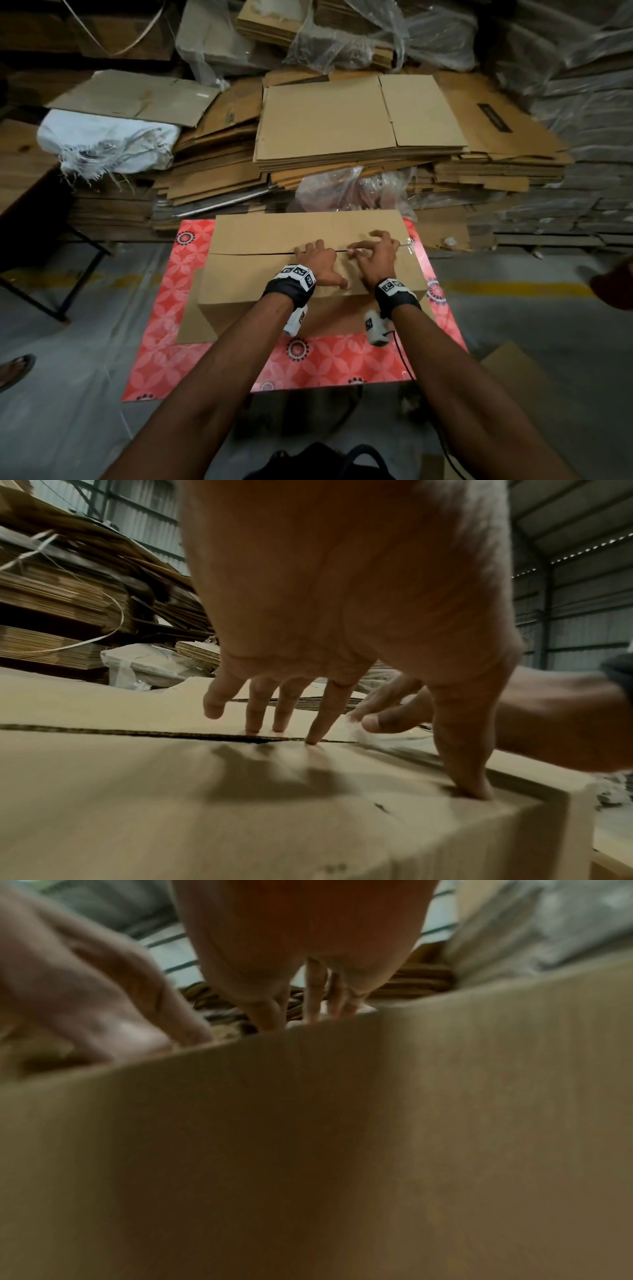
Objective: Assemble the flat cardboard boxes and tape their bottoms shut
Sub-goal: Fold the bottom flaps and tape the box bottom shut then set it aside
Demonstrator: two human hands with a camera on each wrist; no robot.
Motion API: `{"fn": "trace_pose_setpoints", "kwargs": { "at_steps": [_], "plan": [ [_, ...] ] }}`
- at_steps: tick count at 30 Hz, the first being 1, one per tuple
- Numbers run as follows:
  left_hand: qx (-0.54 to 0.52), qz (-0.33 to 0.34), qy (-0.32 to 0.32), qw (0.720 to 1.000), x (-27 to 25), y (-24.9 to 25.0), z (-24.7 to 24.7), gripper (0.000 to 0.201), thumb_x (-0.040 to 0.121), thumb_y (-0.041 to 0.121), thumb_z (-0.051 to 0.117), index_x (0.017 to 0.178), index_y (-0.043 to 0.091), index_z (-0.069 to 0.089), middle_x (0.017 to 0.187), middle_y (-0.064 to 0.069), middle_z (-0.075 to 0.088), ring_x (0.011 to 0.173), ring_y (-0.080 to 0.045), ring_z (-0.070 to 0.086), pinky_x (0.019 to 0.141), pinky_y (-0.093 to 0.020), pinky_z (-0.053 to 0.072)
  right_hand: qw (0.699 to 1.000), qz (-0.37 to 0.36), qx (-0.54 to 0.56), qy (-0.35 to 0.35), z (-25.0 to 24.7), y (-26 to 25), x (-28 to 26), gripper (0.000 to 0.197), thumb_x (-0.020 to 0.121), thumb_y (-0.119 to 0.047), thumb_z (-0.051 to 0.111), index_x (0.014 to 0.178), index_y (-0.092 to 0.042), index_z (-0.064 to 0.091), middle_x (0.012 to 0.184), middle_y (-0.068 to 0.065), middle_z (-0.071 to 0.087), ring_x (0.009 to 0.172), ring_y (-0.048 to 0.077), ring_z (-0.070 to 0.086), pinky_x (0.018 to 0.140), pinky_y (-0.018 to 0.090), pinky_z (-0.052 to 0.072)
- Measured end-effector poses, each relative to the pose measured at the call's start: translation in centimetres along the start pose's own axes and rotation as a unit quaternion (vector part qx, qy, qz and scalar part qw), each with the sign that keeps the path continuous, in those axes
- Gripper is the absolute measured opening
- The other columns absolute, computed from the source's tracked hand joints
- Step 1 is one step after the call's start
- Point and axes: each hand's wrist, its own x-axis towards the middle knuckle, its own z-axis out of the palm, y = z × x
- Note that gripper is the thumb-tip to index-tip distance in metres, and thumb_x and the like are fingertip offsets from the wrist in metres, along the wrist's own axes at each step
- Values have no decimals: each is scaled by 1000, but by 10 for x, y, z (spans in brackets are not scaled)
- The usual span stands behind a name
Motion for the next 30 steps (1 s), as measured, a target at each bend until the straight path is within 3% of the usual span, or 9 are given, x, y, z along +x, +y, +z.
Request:
{"fn": "trace_pose_setpoints", "kwargs": {
  "at_steps": [3, 7, 10, 12, 16, 19, 24, 27, 30],
  "plan": [
    [-2, -2, 2, 1000, 2, 0, 1, 77, 69, 73, 74, 117, 14, 64, 137, -17, 46, 127, -41, 44, 107, -60, 34, 997, 27, 71, 0, -1, -8, 4, 12, 78, -12, 75, 86, -21, 79, 89, 0, 75, 89, 19, 68, 82, 31, 55],
    [-7, -12, 2, 1000, 4, 2, 0, 77, 69, 72, 74, 119, 14, 64, 136, -17, 47, 127, -42, 44, 108, -61, 33, 997, 47, 56, -7, 0, -2, 8, 47, 82, -11, 78, 127, -17, 63, 95, 6, 66, 85, 21, 62, 78, 30, 50],
    [-14, 7, 5, 1000, 5, 6, 1, 85, 64, 77, 72, 124, 18, 61, 137, -14, 45, 129, -40, 42, 106, -59, 34, 996, 3, -60, -67, 3, 4, 14, 26, 90, -14, 72, 114, -3, 69, 108, 20, 60, 103, 39, 57, 86, 37, 43],
    [-19, 35, 10, 999, 6, 10, 5, 96, 57, 82, 71, 132, 25, 55, 137, -11, 42, 130, -37, 38, 104, -56, 36, 992, 15, -95, -77, -1, 0, 17, 22, 93, -13, 64, 114, -5, 64, 116, 20, 56, 112, 40, 51, 90, 47, 43],
    [20, 54, 13, 998, 7, 18, 12, 116, 47, 83, 73, 141, 23, 44, 149, -15, 34, 136, -39, 33, 106, -60, 36, 996, 74, 54, -22, -16, 3, 14, 25, 90, -16, 53, 106, -26, 37, 89, 16, 61, 82, 37, 60, 74, 49, 51],
    [29, 50, 11, 998, 7, 16, 12, 124, 42, 84, 75, 145, 24, 42, 155, -15, 29, 140, -39, 30, 110, -60, 33, 987, 108, 117, 14, -37, 7, 12, 21, 95, -29, 47, 110, -24, 32, 82, 22, 64, 70, 38, 61, 67, 47, 49],
    [47, 44, 6, 998, 9, 0, 5, 120, 41, 79, 77, 146, 31, 43, 161, -9, 24, 144, -33, 27, 112, -59, 29, 983, 173, 64, -18, -80, 30, 30, 51, 100, -45, 54, 134, -7, 53, 129, 25, 63, 117, 41, 60, 95, 41, 44],
    [53, 40, 4, 998, 9, -9, -2, 123, 42, 76, 79, 150, 34, 39, 165, -5, 20, 148, -31, 24, 114, -61, 26, 986, 155, -39, -43, -88, 44, 33, 69, 87, -55, 50, 125, 1, 62, 124, 31, 63, 115, 45, 59, 90, 42, 44],
    [58, 35, -2, 998, 9, -11, -5, 123, 40, 73, 80, 150, 35, 39, 166, -3, 21, 147, -31, 26, 114, -63, 25, 972, 185, -106, -95, -84, 54, 30, 70, 86, -51, 68, 138, -5, 56, 136, 30, 50, 123, 45, 53, 101, 41, 44]
  ]
}}
